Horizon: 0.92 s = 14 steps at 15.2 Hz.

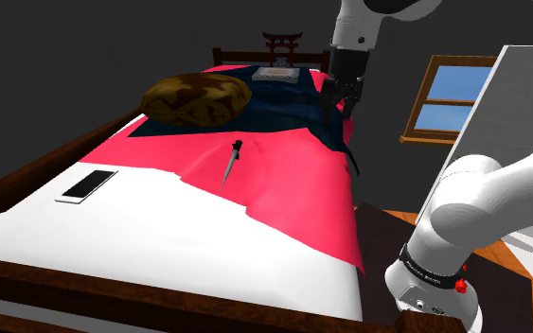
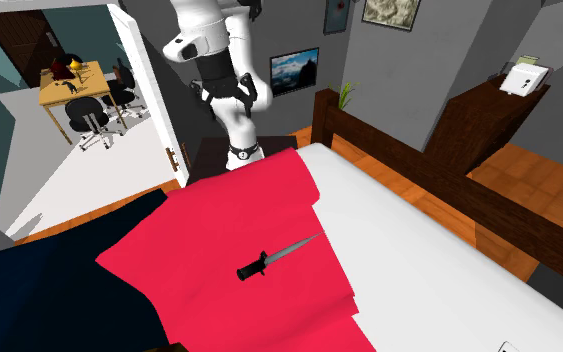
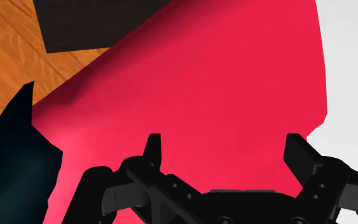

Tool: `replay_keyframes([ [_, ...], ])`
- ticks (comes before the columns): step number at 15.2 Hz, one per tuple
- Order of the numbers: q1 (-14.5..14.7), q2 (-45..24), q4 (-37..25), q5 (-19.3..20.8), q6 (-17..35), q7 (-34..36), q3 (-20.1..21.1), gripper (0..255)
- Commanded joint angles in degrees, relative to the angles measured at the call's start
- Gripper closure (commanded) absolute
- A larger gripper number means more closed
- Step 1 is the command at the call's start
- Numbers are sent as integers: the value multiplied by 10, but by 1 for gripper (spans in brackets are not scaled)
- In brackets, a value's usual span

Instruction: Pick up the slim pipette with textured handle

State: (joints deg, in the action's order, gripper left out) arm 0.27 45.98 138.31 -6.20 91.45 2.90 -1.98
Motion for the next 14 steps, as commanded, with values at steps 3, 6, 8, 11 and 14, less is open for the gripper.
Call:
replay_keyframes([
  [3, -4, -12, 13, -15, 39, 53, 32, 0],
  [6, -12, -40, 23, -33, 99, 133, 81, 0],
  [8, -19, -66, 23, -41, 139, 186, 113, 0],
  [11, -33, -114, 14, -44, 196, 267, 161, 0],
  [14, -54, -171, -6, -34, 249, 352, 208, 0],
])
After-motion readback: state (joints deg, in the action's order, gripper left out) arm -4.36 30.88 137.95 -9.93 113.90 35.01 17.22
